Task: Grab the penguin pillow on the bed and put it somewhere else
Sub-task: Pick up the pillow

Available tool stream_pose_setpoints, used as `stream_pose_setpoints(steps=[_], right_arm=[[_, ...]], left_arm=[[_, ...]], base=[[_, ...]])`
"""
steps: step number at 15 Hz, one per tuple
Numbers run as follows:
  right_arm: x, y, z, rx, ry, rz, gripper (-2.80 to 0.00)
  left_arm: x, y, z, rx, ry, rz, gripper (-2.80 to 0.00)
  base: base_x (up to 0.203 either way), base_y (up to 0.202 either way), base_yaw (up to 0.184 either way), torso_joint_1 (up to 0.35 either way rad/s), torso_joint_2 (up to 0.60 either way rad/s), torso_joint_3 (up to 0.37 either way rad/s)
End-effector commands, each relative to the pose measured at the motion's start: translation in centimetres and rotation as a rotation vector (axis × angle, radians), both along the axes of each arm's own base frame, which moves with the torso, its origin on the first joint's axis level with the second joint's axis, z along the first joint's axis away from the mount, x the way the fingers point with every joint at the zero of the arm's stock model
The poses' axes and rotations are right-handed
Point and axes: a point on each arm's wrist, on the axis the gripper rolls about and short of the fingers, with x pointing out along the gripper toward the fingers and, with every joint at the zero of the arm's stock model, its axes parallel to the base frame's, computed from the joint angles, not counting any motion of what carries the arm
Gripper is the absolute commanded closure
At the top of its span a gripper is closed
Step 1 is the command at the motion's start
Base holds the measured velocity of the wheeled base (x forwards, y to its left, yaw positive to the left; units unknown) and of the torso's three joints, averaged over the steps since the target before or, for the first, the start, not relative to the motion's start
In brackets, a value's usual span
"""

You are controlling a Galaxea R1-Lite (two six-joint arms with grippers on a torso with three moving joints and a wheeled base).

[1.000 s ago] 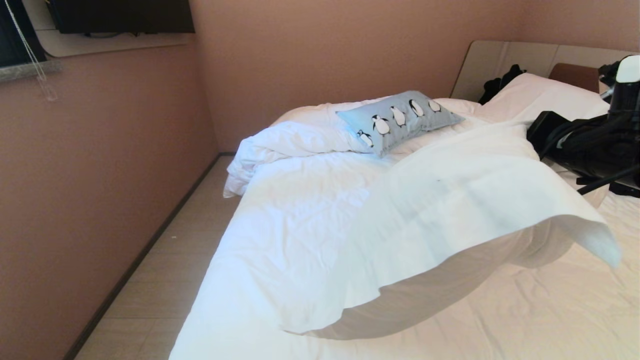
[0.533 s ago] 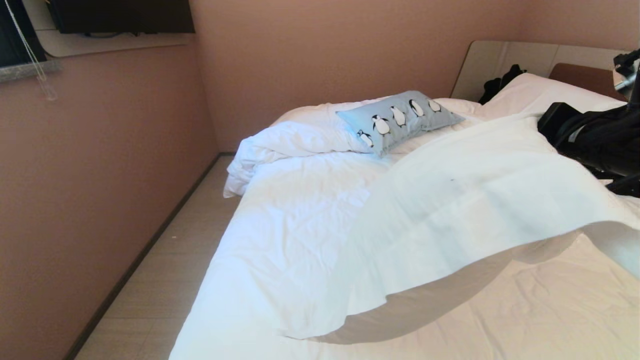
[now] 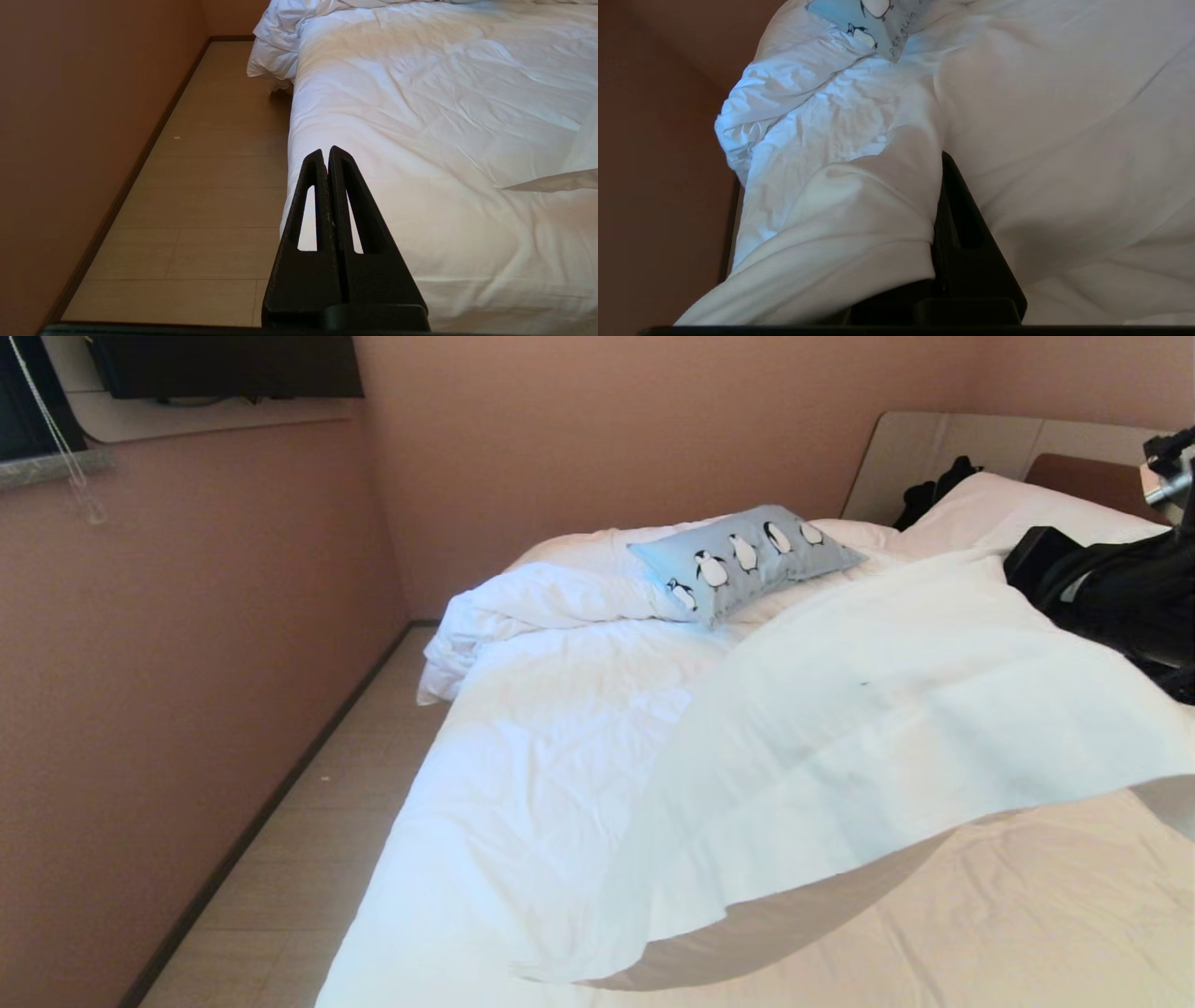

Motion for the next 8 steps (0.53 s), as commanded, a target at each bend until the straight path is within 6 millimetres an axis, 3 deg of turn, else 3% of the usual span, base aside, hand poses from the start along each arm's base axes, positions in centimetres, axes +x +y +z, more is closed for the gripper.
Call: stream_pose_setpoints(steps=[1,8], right_arm=[[-0.40,0.12,0.06,0.034,-0.003,0.078,0.00],[-0.82,0.20,-0.26,0.050,0.009,0.150,0.00]], left_arm=[[0.00,0.00,-0.01,0.001,0.001,0.001,0.00],[0.00,0.00,0.00,0.003,0.000,0.001,0.00]], base=[[0.000,0.000,0.000,0.000,0.00,0.000],[0.000,0.000,0.000,0.000,0.00,0.000]])
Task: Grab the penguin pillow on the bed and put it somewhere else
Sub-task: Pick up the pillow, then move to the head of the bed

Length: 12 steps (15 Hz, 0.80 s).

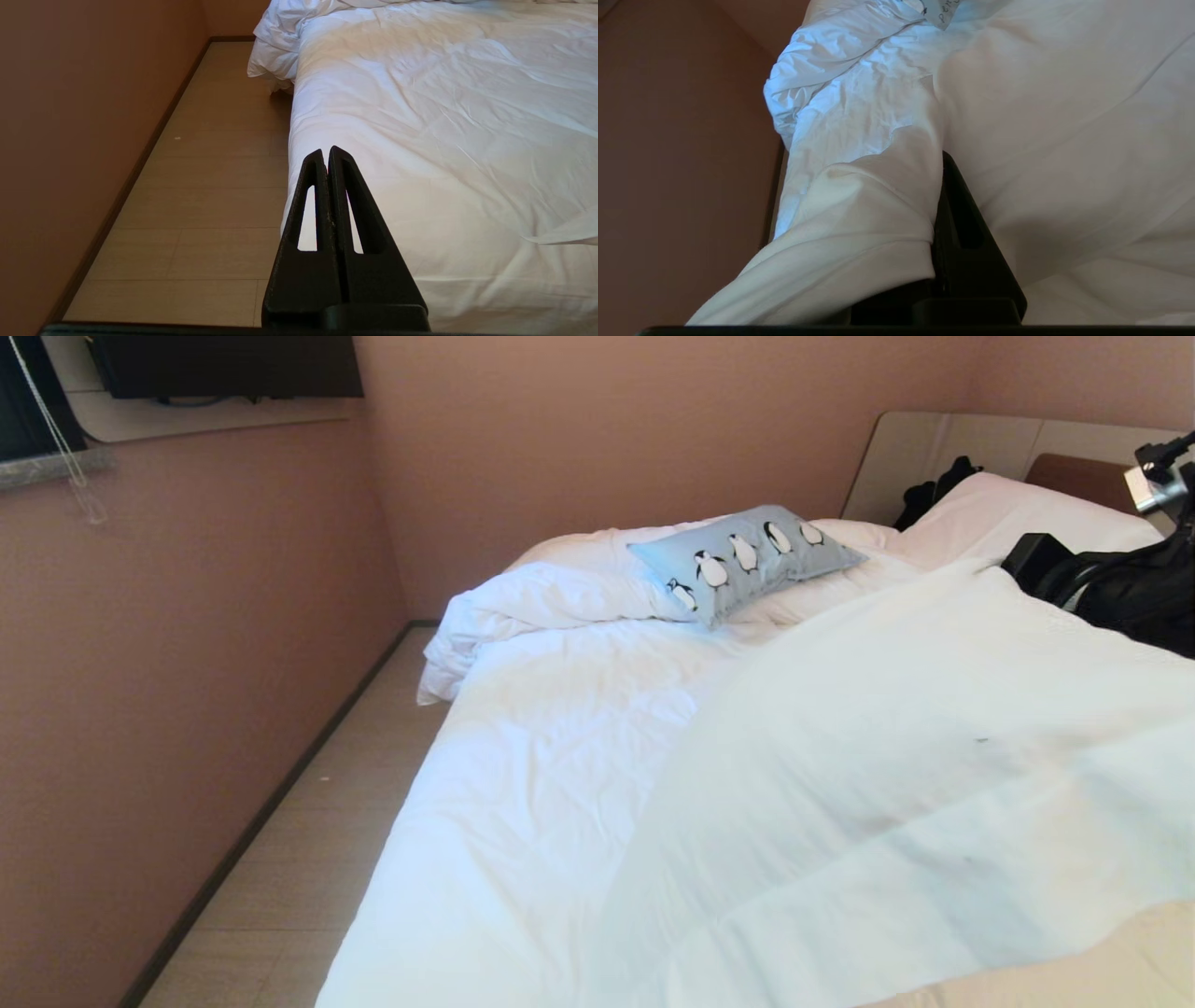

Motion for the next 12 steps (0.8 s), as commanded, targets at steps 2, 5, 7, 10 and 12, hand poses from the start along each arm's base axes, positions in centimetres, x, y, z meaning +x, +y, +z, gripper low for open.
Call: stream_pose_setpoints(steps=[2,5,7,10,12], right_arm=[[-0.09,-0.01,0.09,0.004,-0.004,0.002,0.00],[-0.13,-0.01,0.13,0.004,-0.006,0.003,0.00],[-0.13,-0.01,0.13,0.004,-0.006,0.002,0.00],[-0.18,-0.02,0.18,0.004,-0.007,0.003,0.00],[-0.23,-0.03,0.25,0.005,-0.010,0.002,0.00]], left_arm=[[0.00,0.00,0.00,-0.001,0.000,0.001,0.00],[0.00,0.00,0.00,-0.003,0.000,0.001,0.00],[0.00,0.00,0.00,-0.003,0.000,0.001,0.00],[0.00,0.00,-0.02,-0.003,0.001,0.001,0.00],[0.01,0.00,-0.05,-0.003,0.002,0.001,0.00]], base=[[0.000,0.000,0.000,0.000,0.00,0.000],[0.000,-0.020,0.003,0.002,0.00,0.002],[-0.001,-0.149,0.008,-0.001,0.00,0.003],[0.000,-0.193,0.000,0.002,0.00,0.004],[0.000,-0.196,0.001,0.008,0.00,0.004]])
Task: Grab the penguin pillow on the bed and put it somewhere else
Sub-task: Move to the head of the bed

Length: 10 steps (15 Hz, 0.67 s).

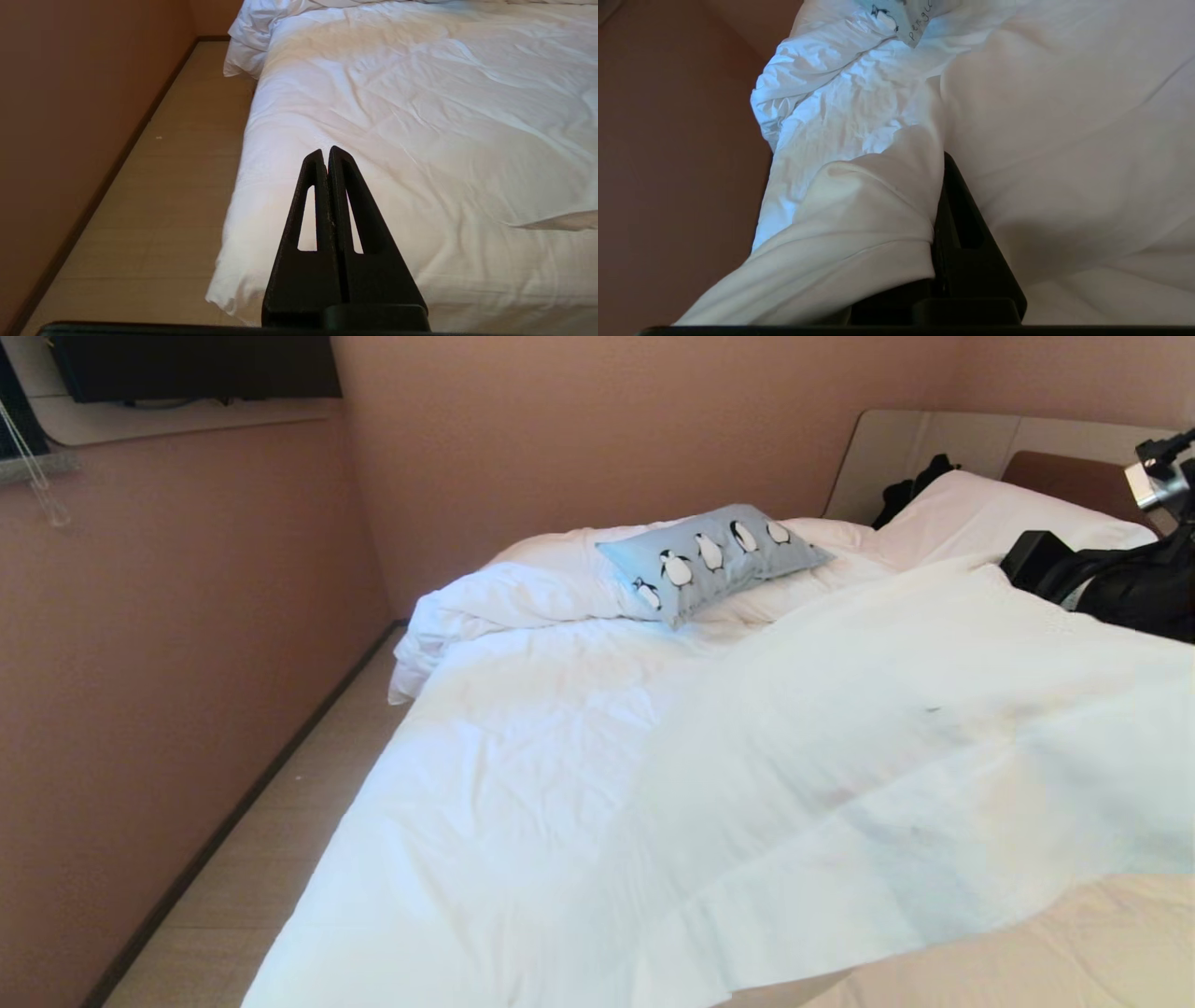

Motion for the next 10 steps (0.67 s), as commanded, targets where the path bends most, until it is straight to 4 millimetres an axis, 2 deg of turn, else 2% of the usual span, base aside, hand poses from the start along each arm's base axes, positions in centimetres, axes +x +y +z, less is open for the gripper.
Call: stream_pose_setpoints(steps=[1,10], right_arm=[[-0.02,-0.03,0.05,0.003,-0.003,-0.003,0.00],[-0.01,-0.07,0.03,0.002,-0.003,-0.003,0.00]], left_arm=[[0.00,0.00,0.00,0.000,0.000,0.001,0.00],[0.00,0.00,0.00,0.000,-0.001,0.001,0.00]], base=[[0.000,-0.192,0.000,0.002,0.00,0.001],[0.000,-0.195,0.000,0.003,0.00,0.002]])
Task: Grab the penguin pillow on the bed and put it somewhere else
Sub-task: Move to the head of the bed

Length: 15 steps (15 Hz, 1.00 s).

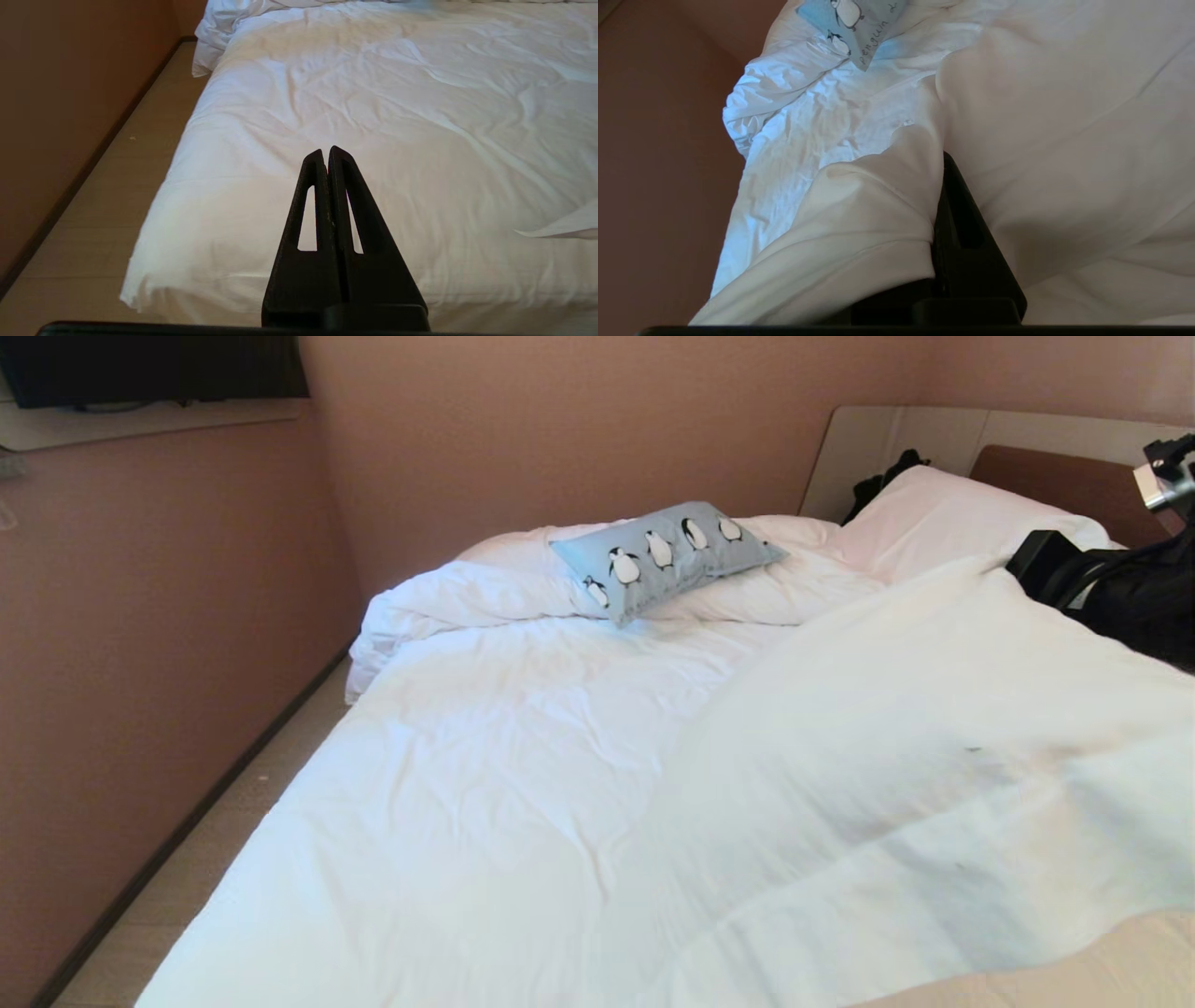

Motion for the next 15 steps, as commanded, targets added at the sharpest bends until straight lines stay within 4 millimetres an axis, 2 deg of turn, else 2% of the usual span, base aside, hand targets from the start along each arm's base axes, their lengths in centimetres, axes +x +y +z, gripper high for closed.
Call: stream_pose_setpoints(steps=[1,15], right_arm=[[0.04,0.01,-0.01,0.003,-0.001,-0.001,0.00],[-0.04,-0.36,0.15,0.004,-0.008,-0.011,0.00]], left_arm=[[0.00,0.00,0.00,0.000,0.000,0.001,0.00],[0.00,0.00,0.00,0.000,0.000,0.001,0.00]], base=[[0.000,-0.195,-0.001,0.002,0.00,0.000],[0.000,-0.195,0.001,0.003,0.00,0.002]])
